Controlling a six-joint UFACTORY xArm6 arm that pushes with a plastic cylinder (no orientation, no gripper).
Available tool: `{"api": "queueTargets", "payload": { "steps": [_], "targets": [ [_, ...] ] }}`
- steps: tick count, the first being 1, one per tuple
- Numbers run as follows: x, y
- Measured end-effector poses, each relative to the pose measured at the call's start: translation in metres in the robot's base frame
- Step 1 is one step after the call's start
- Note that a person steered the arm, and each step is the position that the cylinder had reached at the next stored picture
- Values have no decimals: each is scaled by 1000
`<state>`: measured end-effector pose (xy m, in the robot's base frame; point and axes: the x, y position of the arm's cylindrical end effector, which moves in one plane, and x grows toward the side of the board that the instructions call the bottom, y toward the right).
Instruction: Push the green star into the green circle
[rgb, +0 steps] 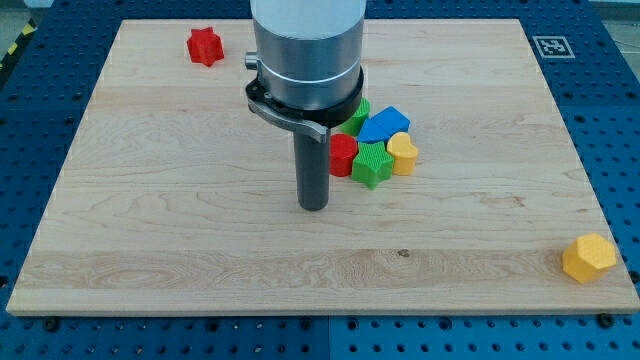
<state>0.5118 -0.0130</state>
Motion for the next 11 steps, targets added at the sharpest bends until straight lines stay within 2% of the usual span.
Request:
{"api": "queueTargets", "payload": {
  "steps": [3,6,7,10,11],
  "targets": [
    [0,44],
    [-5,52],
    [-16,77],
    [-33,94],
    [-64,94]
  ]
}}
